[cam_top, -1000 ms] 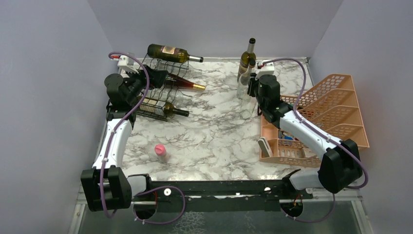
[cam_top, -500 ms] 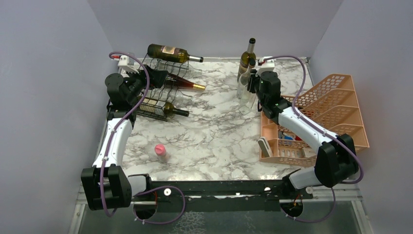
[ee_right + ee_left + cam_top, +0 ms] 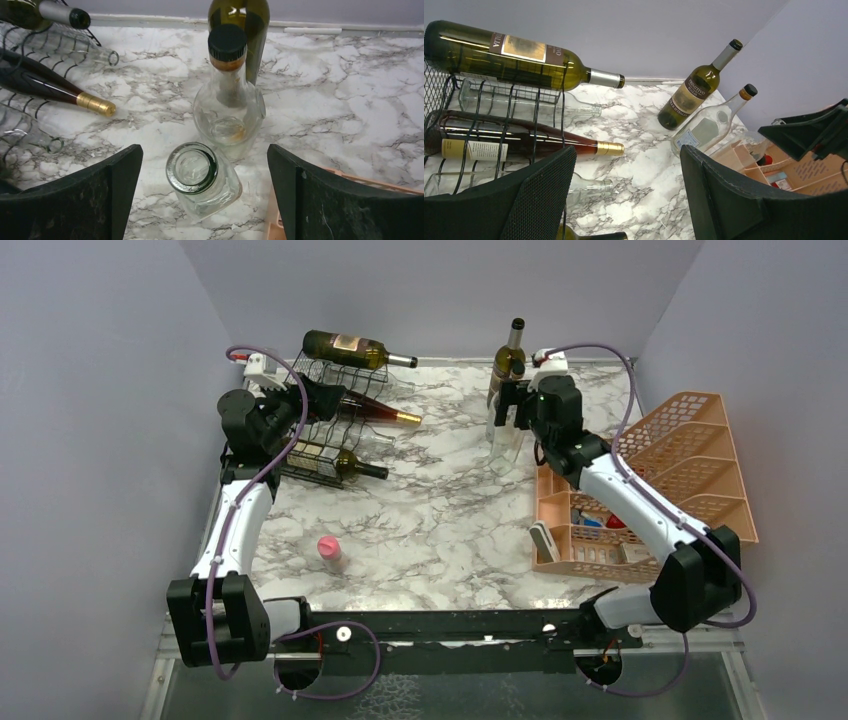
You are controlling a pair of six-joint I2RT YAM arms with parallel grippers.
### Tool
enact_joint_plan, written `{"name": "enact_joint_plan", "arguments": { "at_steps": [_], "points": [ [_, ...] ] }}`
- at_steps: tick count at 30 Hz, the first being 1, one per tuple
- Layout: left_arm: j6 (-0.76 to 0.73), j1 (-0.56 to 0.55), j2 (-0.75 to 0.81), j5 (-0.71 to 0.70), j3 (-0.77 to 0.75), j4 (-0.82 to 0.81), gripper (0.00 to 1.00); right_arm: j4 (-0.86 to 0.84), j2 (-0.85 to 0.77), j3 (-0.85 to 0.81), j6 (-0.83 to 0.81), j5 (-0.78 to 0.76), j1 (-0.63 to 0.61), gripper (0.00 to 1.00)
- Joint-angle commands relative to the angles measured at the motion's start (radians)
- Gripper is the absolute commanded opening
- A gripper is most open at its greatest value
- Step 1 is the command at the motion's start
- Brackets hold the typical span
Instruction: Take the wine bottle off the wine rack
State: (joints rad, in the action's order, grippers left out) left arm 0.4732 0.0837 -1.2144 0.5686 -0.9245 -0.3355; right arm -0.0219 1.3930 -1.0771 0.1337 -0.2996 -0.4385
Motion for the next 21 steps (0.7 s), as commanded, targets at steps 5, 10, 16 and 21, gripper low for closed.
{"name": "enact_joint_plan", "arguments": {
  "at_steps": [5,10,16,21],
  "points": [
    [0.014,-0.008,-0.018,0.024,0.006,-0.036,0.81,0.361,-0.203,-0.13,0.056,0.102,0.0,1.0],
    [0.016,-0.017,-0.02,0.03,0.005,-0.036,0.81,0.382,-0.335,-0.062,0.041,0.286,0.0,1.0],
    [0.015,-0.032,-0.037,0.037,0.003,-0.034,0.82,0.478,-0.334,-0.096,0.019,0.482,0.0,1.0],
    [0.016,-0.042,-0.054,0.046,-0.001,-0.033,0.82,0.476,-0.293,-0.131,0.071,0.749,-0.011,1.0]
  ]
}}
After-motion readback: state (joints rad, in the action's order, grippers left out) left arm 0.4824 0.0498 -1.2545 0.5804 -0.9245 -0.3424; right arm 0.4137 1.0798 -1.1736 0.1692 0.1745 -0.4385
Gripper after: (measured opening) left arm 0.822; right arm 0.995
